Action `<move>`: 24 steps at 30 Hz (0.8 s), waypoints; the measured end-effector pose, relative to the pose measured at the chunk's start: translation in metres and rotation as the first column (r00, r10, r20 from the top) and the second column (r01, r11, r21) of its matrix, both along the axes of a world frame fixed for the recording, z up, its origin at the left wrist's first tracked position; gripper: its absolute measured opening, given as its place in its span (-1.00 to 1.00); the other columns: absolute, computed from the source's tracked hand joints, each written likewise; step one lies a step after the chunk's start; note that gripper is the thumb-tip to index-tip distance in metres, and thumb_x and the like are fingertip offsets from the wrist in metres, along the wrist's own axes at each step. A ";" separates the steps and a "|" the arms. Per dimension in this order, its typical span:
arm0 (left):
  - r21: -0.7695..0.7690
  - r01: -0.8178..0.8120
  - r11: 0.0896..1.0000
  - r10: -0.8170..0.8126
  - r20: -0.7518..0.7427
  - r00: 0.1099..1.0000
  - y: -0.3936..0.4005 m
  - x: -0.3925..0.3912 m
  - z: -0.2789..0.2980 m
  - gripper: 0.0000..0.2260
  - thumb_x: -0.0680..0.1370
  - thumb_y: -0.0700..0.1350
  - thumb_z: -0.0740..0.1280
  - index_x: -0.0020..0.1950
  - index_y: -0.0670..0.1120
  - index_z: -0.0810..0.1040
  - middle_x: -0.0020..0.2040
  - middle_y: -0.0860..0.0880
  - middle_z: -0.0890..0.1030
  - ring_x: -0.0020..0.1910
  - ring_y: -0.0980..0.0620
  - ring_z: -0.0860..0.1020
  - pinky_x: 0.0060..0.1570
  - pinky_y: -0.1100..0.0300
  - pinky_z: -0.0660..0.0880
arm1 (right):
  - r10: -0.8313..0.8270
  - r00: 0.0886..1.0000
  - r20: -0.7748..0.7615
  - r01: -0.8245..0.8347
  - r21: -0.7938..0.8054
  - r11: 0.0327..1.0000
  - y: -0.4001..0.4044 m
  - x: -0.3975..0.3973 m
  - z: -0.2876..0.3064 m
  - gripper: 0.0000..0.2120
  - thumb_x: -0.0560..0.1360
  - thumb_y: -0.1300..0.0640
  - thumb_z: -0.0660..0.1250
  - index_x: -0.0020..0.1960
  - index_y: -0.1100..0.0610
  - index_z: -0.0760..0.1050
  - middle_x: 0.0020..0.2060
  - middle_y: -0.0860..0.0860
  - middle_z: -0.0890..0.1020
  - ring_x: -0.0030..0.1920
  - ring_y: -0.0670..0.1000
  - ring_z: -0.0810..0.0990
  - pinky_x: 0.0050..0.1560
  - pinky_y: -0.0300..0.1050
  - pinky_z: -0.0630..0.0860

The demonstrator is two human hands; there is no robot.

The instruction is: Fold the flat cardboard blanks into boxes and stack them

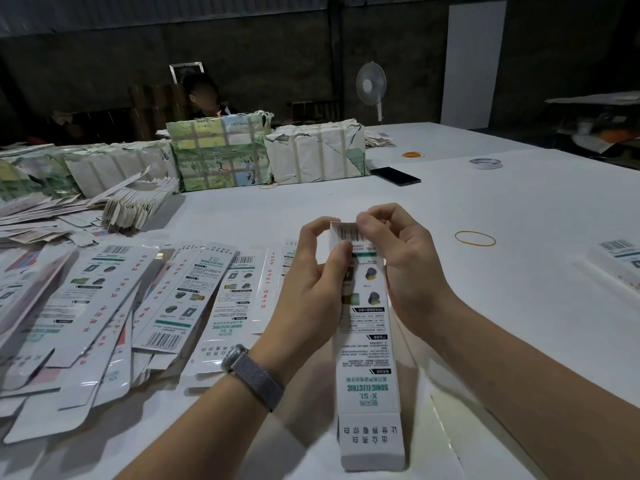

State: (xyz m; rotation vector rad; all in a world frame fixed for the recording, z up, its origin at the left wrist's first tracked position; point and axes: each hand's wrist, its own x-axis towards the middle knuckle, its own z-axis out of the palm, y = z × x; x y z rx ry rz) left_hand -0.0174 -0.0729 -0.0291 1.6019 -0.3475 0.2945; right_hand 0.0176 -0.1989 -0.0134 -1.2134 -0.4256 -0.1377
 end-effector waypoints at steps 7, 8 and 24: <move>0.125 -0.043 0.991 0.039 0.038 0.999 -0.001 0.000 -0.004 -0.84 0.69 0.03 0.16 0.26 0.21 0.34 -0.17 -0.07 0.72 -0.23 -0.07 0.71 -0.24 -0.02 0.67 | -0.084 0.996 -0.004 0.084 -0.064 0.994 -0.002 0.002 -0.002 -0.83 0.52 0.29 0.38 -0.19 0.07 0.56 -0.30 -0.04 0.61 -0.30 -0.01 0.63 -0.31 -0.14 0.58; 0.127 -0.047 0.991 0.043 0.036 0.998 -0.001 0.000 -0.004 -0.84 0.69 0.03 0.17 0.27 0.20 0.35 -0.17 -0.09 0.71 -0.23 -0.10 0.71 -0.22 -0.08 0.67 | -0.074 0.997 -0.009 0.073 -0.075 0.994 -0.002 0.002 -0.002 -0.84 0.52 0.26 0.38 -0.19 0.05 0.58 -0.31 -0.03 0.63 -0.31 -0.01 0.64 -0.31 -0.14 0.58; 0.190 0.019 0.982 -0.008 -0.058 0.998 0.000 -0.001 -0.002 -0.73 0.67 0.06 0.22 0.19 0.47 0.28 -0.16 -0.11 0.73 -0.19 -0.16 0.71 -0.10 -0.23 0.65 | -0.170 0.985 -0.016 0.166 -0.143 0.976 -0.005 0.002 0.003 -0.74 0.54 0.23 0.38 -0.28 -0.01 0.65 -0.35 0.00 0.66 -0.35 -0.04 0.64 -0.33 -0.20 0.56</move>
